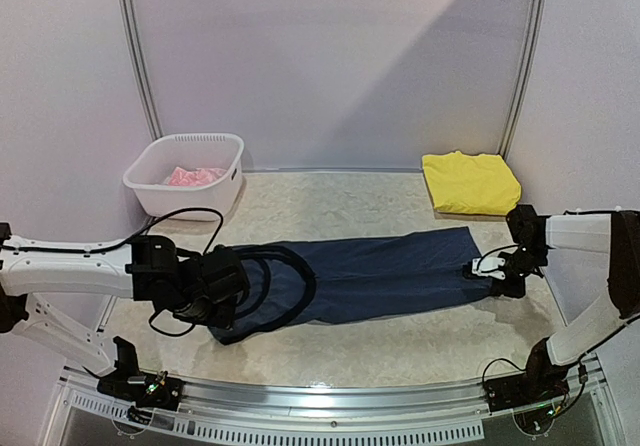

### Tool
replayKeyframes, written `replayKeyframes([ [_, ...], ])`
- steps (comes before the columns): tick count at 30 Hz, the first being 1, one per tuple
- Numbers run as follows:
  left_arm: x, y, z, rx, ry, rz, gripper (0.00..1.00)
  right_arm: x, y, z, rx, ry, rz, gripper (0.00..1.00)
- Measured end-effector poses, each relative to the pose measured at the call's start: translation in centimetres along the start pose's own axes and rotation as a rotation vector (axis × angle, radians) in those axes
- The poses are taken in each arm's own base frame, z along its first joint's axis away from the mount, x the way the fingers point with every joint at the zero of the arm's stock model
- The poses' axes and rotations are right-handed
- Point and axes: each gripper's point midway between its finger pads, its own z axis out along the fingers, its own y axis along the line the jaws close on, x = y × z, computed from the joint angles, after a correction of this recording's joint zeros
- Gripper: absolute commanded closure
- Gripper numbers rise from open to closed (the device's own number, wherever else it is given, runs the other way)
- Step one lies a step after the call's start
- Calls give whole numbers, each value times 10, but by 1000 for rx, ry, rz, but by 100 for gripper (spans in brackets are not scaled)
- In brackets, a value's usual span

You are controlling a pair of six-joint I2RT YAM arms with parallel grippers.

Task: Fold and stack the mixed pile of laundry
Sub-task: Move the rectangle-folded tank top to the center of the board.

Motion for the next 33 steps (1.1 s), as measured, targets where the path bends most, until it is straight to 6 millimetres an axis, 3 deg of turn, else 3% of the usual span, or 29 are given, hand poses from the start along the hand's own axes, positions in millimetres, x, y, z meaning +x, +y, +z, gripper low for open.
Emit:
replayKeyframes([
  [3, 9, -16, 3, 47, 33, 100, 43, 18, 4, -2, 25, 23, 16, 98],
  [11, 44, -78, 1, 163, 130, 606, 45, 43, 7, -5, 37, 56, 32, 97],
  [16, 52, -98, 21, 78, 179, 851, 45, 49, 8, -6, 36, 68, 27, 97],
  [21, 57, -88, 41, -46, 238, 996, 47, 50, 9, -6, 36, 74, 21, 96],
  [25, 58, -73, 42, -111, 271, 1054, 52, 50, 9, -6, 37, 74, 21, 96],
  [29, 56, -65, 41, -150, 281, 1080, 61, 50, 9, -6, 37, 74, 20, 96],
  [33, 58, -56, 47, -200, 320, 1115, 80, 50, 9, -6, 35, 74, 19, 96],
])
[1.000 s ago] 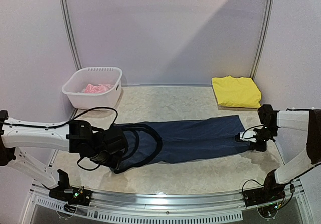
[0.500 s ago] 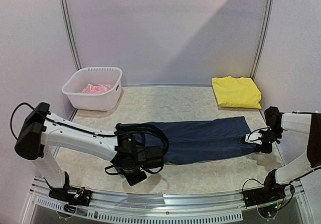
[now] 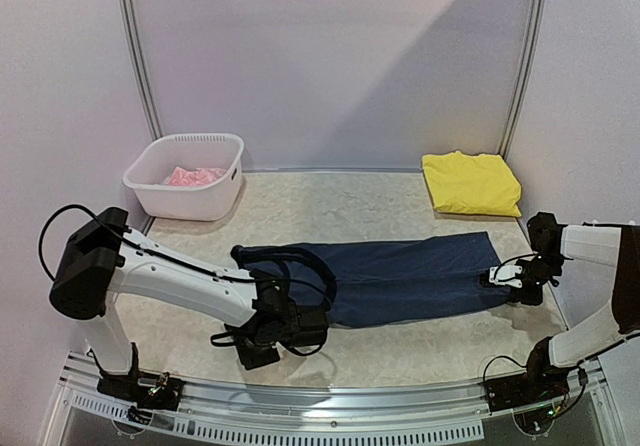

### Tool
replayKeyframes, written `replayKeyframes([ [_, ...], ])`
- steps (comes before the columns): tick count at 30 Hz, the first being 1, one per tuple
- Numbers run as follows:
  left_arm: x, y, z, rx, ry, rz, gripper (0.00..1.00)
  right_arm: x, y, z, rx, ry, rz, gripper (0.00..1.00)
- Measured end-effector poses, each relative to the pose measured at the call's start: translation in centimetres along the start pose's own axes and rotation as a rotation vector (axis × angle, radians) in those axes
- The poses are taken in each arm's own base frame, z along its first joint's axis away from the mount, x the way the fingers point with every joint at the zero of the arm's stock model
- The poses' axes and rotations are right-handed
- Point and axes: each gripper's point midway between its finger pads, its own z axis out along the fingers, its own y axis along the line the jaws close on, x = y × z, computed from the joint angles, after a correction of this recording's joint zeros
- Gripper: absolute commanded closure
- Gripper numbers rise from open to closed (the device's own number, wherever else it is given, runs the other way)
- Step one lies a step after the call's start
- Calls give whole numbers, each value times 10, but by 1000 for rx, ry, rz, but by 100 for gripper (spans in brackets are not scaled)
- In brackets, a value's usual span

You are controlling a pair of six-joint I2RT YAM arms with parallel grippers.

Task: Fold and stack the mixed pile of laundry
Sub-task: Move the rectangle-folded tank top to the center of the board.

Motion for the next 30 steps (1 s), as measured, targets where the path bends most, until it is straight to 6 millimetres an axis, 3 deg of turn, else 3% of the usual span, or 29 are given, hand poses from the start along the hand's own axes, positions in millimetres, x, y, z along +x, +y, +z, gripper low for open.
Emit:
replayKeyframes([
  [4, 4, 3, 5, -25, 43, 23, 100, 0, 0, 0, 0, 0, 0, 96],
  [12, 4, 23, -5, -40, 62, 17, 100, 0, 0, 0, -1, 1, -4, 96],
  [18, -3, 50, -17, -19, 71, -14, 100, 1, 0, 0, 1, 6, -21, 96],
  [26, -7, 84, -17, 12, 94, -82, 100, 8, 5, -2, -8, 34, -29, 96],
  [30, -11, 91, -10, 21, 116, -79, 100, 10, 6, -2, -13, 40, -33, 96],
])
